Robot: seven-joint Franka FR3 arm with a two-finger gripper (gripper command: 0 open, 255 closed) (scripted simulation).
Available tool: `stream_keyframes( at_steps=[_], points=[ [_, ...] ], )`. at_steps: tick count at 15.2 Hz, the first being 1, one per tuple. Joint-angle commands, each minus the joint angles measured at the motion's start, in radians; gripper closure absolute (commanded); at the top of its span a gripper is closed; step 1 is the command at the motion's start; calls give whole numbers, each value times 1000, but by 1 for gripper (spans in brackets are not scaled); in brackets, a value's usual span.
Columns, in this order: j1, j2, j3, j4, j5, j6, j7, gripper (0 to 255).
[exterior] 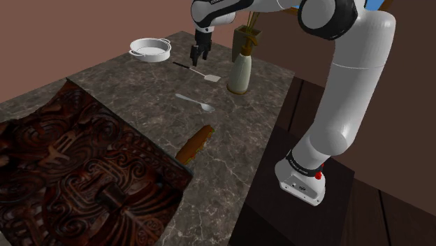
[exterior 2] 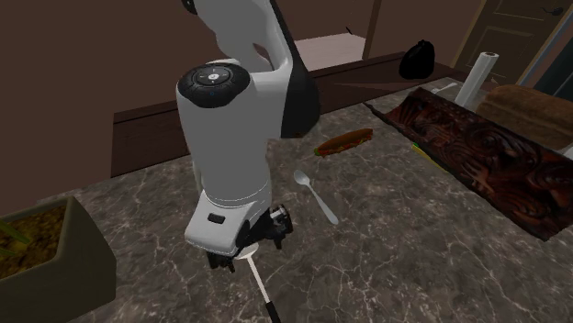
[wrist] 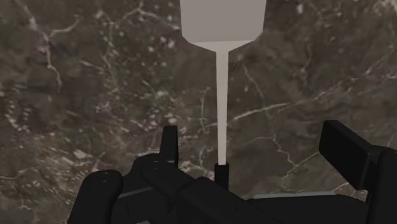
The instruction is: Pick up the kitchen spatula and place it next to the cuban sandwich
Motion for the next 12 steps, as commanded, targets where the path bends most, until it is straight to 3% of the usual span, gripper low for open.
stream_keyframes(
  at_steps=[1,12],
  points=[
    [-4,85,4,95,6,1,-13,0],
    [-6,142,8,74,12,79,-17,0]
  ],
)
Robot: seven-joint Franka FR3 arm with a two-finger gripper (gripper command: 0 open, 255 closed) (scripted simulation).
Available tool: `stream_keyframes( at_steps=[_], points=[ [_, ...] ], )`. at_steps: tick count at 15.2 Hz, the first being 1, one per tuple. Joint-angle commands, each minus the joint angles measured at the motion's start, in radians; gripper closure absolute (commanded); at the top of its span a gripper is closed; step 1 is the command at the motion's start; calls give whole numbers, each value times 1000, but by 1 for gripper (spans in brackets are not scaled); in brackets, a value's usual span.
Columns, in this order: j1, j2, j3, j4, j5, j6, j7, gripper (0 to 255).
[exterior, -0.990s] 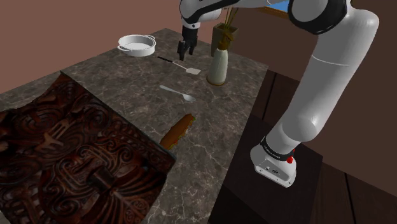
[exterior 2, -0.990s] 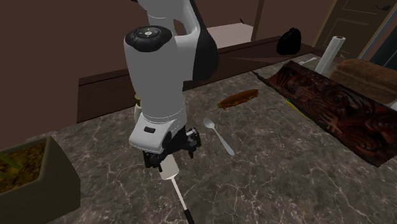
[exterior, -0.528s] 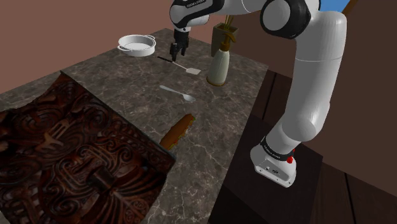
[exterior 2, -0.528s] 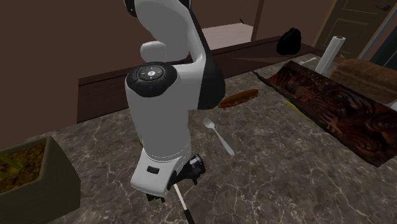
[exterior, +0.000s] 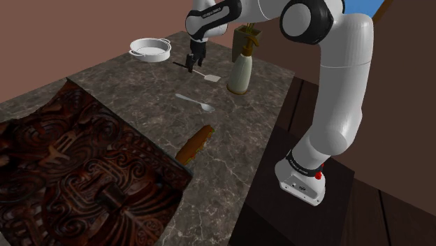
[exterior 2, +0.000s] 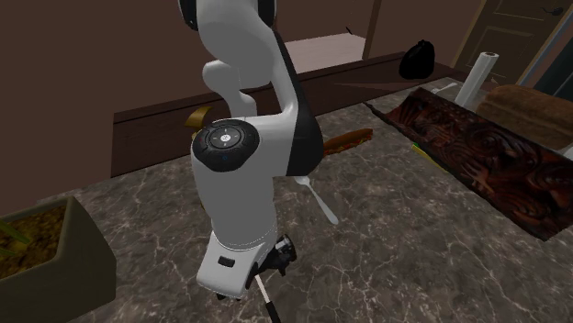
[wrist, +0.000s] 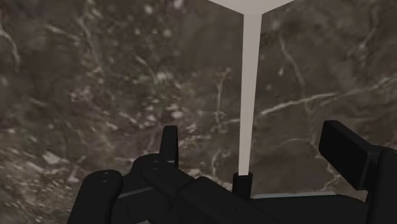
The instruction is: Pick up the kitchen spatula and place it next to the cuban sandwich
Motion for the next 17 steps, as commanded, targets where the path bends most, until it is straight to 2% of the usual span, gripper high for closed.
stream_keyframes(
  at_steps=[1,5,6,17],
  points=[
    [0,1,0,-1,0,2,0,0],
    [0,1,0,-1,0,2,0,0],
    [0,1,0,-1,0,2,0,255],
    [0,-11,-1,9,-1,-20,1,255]
  ],
)
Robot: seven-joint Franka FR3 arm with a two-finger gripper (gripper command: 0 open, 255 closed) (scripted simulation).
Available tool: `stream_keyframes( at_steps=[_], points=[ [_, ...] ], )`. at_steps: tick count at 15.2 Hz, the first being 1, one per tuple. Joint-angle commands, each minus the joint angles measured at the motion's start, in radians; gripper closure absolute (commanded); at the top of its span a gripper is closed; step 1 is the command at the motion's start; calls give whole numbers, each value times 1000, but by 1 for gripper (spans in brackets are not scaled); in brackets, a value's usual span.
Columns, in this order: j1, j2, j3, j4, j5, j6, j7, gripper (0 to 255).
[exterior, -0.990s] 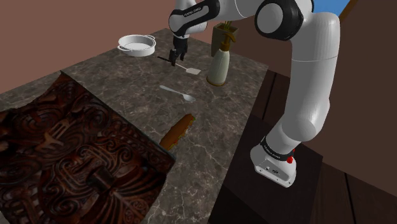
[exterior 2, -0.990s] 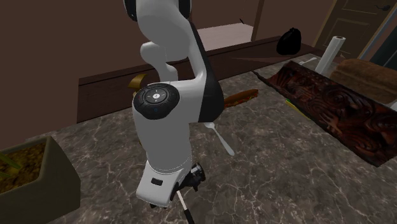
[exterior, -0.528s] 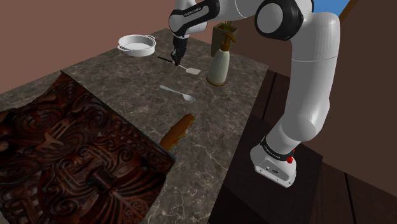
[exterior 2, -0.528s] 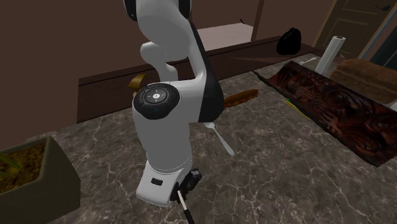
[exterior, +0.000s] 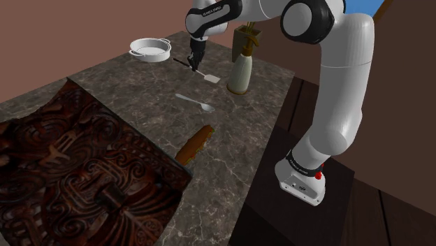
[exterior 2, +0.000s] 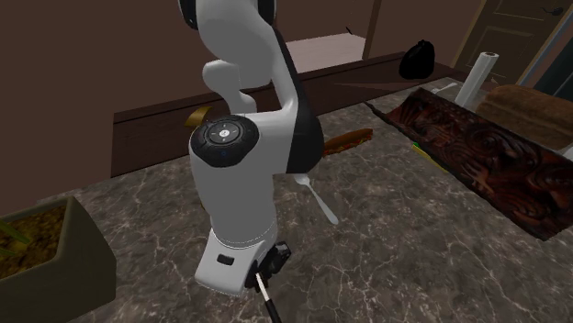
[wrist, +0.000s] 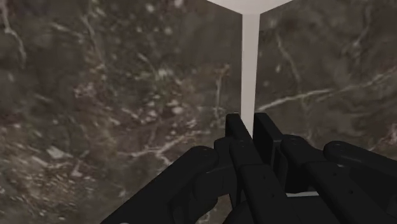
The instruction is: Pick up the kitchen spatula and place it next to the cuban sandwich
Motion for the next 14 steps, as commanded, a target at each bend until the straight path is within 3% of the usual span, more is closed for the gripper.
stream_keyframes(
  at_steps=[1,14],
  points=[
    [0,-10,-1,8,-1,-18,1,255],
    [1,-67,-4,101,-9,-167,8,255]
  ],
)
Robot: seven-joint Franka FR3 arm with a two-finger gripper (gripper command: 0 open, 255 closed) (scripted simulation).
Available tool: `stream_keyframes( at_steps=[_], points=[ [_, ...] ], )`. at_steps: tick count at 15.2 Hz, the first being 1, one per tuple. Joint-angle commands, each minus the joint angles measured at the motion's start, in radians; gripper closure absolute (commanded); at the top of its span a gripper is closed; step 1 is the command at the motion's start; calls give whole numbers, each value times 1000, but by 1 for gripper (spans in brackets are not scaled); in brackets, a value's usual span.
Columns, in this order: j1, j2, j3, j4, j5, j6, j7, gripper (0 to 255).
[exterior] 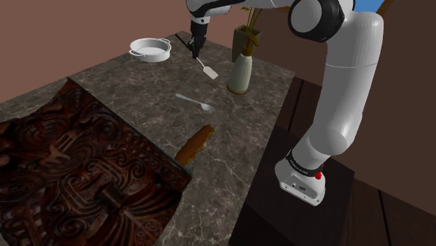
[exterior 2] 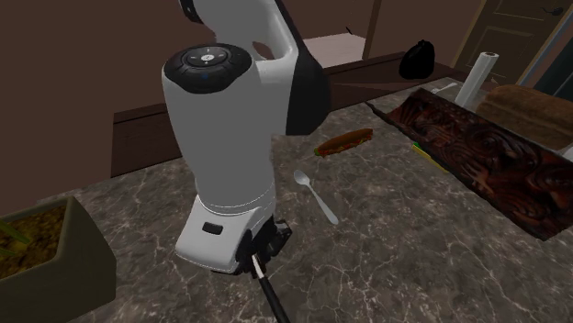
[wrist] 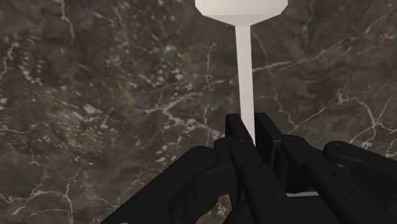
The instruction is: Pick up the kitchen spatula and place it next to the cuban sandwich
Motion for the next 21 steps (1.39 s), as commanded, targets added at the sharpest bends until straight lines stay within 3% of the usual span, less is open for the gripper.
stream_keyframes(
  at_steps=[1,7,13,21],
  points=[
    [0,-8,-1,15,-1,-23,1,255],
    [-1,-21,-1,70,-3,-91,3,255],
    [61,-233,21,-233,-28,2,87,255],
    [130,-471,78,-534,-49,67,220,255]
  ],
)
